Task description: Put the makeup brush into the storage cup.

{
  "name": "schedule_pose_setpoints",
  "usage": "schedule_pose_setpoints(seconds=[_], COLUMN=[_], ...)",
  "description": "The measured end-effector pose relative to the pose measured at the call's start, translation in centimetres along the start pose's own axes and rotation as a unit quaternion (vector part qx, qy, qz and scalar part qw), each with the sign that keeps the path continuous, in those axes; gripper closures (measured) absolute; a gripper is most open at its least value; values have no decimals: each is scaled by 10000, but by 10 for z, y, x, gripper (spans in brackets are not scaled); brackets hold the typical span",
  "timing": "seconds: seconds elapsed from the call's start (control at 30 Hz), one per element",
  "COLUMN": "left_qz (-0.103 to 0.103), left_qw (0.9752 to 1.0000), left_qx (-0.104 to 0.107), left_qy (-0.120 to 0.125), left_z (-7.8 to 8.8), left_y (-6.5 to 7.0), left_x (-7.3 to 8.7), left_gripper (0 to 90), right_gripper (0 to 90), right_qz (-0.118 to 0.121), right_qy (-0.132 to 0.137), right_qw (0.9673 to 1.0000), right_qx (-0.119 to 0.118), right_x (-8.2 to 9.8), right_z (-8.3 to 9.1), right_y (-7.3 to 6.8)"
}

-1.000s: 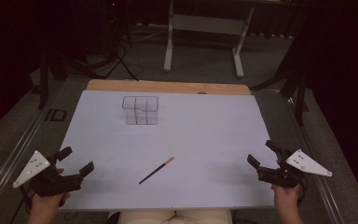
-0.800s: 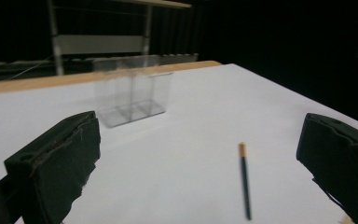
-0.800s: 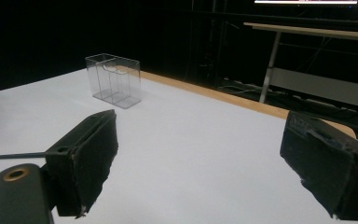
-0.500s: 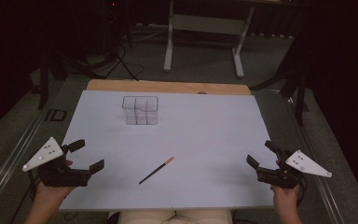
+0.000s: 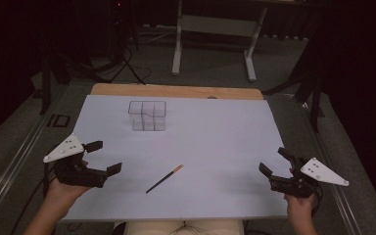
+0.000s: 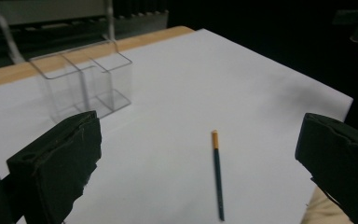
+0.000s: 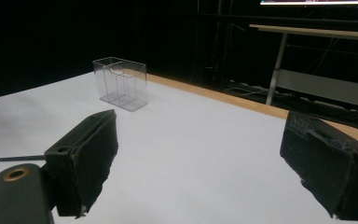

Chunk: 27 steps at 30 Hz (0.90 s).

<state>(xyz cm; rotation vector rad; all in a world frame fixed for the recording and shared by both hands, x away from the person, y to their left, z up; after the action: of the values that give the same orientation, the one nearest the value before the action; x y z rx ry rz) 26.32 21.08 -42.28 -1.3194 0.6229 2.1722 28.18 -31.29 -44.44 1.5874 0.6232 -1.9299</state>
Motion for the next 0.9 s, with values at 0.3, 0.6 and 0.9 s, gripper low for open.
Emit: schedule_pose_setpoints(seconds=[0.3,0.6,0.9], left_qz=[-137,-201,-411], left_qw=[9994,9976,9949], left_qx=[109,308,378], left_qy=[-306,-585,-836], left_z=[-15,-29,-41], left_y=[10,17,26], left_x=[-9,-14,-22], left_gripper=[14,14,14], right_gripper=[111,111,111], right_qz=[1,23,38], right_qy=[-40,-40,-66], right_qw=[10000,10000,10000], right_qx=[7,0,-8], right_x=[1,1,1], right_z=[-1,-1,-2], right_y=[-1,-1,-2])
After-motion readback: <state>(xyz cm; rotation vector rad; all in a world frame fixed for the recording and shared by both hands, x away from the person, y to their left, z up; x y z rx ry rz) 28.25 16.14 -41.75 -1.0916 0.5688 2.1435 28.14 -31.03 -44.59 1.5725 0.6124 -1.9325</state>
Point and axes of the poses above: each handheld gripper's, and its own axes: z roughly backward along the jaws, x roughly out of its underside, y roughly to its right, the point moved 4 cm from there along -z, roughly forward along the jaws, and after that the axes turned 4 degrees about -x, right-handed, at the moved point
